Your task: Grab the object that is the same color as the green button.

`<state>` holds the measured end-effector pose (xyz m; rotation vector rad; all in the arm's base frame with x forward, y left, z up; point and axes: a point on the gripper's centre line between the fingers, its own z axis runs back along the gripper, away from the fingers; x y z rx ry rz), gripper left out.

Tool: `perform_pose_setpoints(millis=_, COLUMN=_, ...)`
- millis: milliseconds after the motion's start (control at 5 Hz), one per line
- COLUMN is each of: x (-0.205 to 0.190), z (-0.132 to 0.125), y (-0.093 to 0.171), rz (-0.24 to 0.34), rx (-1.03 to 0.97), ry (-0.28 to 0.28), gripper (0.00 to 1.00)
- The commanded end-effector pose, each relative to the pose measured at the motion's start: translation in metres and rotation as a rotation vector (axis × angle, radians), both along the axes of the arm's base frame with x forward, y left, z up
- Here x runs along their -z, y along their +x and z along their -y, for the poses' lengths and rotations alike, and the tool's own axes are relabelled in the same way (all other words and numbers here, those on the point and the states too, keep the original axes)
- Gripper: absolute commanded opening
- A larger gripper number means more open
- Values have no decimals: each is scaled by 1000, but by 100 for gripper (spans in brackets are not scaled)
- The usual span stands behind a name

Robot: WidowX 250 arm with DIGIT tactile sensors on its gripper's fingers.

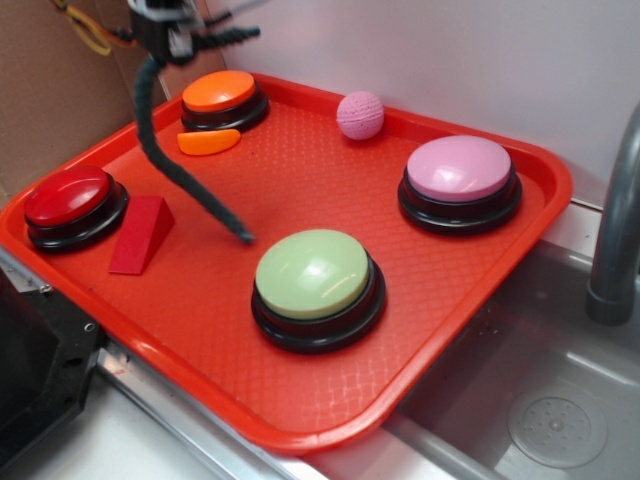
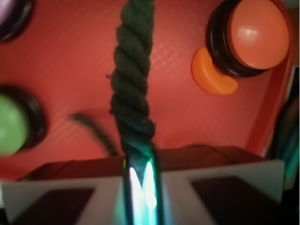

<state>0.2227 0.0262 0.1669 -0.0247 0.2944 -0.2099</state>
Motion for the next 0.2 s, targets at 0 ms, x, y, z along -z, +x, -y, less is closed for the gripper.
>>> perform_pose_setpoints(millis=0, x=-91, z=1, y=-29, rz=175, rx=-86, ry=56, gripper=0)
